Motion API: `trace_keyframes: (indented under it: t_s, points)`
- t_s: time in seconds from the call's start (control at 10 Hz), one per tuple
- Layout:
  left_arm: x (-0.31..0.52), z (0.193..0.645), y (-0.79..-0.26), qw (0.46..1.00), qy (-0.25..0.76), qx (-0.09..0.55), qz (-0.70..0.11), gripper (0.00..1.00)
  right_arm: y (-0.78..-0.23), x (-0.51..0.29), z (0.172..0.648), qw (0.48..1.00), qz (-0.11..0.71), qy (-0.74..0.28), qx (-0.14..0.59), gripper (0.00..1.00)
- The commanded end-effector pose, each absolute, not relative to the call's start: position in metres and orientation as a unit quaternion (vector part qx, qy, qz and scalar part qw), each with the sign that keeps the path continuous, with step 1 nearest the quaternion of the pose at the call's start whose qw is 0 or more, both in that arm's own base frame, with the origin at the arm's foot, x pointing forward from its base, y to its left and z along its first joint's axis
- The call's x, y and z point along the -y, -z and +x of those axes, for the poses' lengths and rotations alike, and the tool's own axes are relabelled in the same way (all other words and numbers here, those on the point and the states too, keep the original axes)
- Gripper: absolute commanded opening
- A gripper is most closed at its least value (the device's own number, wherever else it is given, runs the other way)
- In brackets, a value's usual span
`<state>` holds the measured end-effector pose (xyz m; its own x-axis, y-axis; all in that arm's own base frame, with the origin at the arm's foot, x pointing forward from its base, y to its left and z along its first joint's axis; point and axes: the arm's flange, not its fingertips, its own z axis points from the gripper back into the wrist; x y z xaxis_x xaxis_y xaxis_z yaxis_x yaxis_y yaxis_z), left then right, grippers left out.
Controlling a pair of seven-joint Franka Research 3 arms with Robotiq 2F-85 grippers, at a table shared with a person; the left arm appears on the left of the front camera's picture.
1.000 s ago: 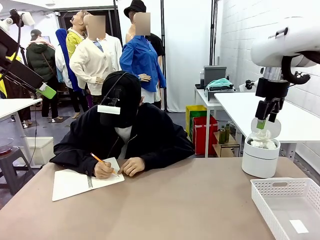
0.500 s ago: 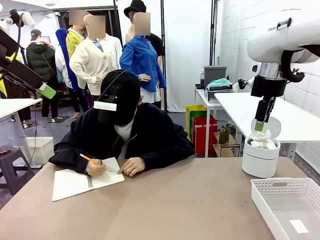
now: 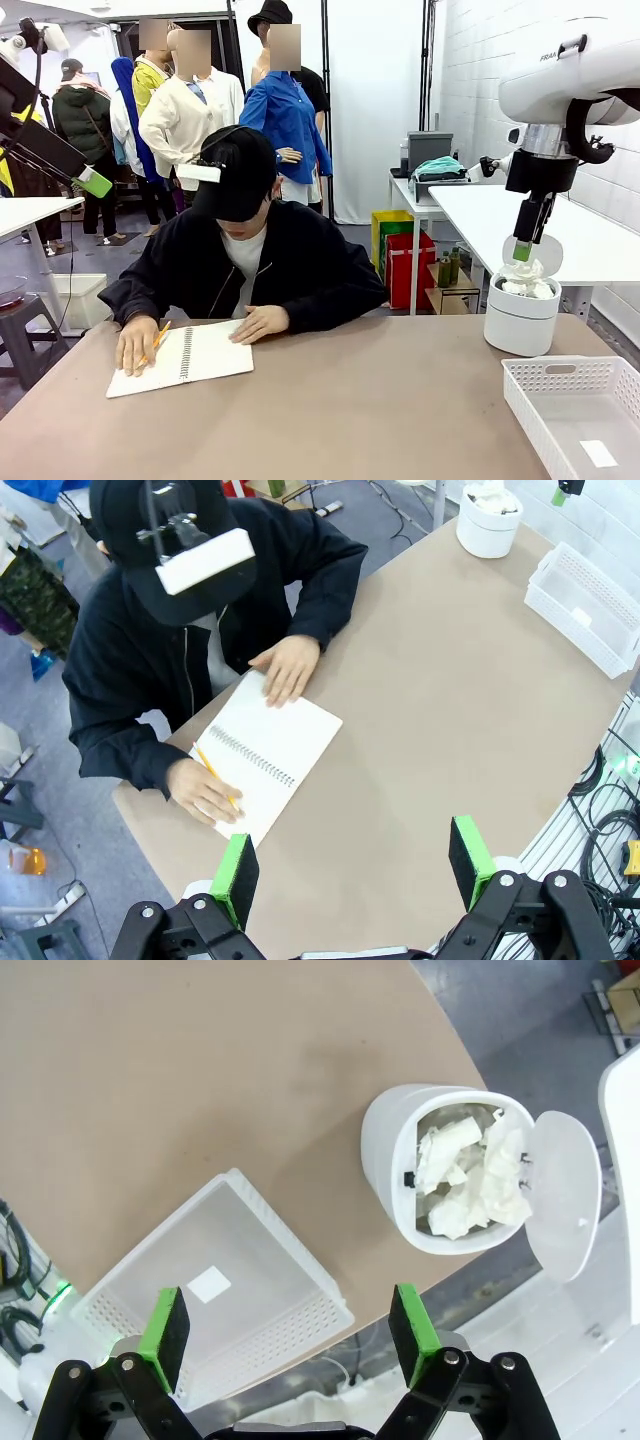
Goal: Sort the paper based on its condition.
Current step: If a person hands you a paper, place it in the Organizing basket , and if it's crumpled, put it in the Trash can.
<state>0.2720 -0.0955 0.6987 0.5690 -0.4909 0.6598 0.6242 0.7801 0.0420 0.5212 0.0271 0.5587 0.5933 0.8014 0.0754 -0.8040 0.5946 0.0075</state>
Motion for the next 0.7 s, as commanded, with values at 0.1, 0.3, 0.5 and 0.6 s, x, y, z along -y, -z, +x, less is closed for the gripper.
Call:
trace_keyframes:
  t_s: [0.1, 0.3, 0.5, 0.6]
  points:
    - [0.0951, 0.2719, -0.6991, 0.881, 0.316, 0.34, -0.097, 1.0, -0.5605, -0.0276, 0.5208, 0.893, 0.021, -0.448, 0.031, 1.0]
    - [0.0951, 0.2719, -0.6991, 0.881, 0.316, 0.34, -0.097, 1.0, -0.5605, -0.0276, 0.5208, 0.893, 0.021, -0.448, 0.031, 1.0]
    - [0.0951, 0.2719, -0.6991, 0.881, 0.316, 0.34, -0.097, 1.0, -0.5605, -0.0276, 0.5208, 0.893, 0.021, -0.448, 0.031, 1.0]
    - [0.0951, 0.2719, -0.6991, 0.881, 0.316, 0.34, -0.097, 1.0, -0.5605, -0.0276, 0.5208, 0.893, 0.021, -0.448, 0.031, 1.0]
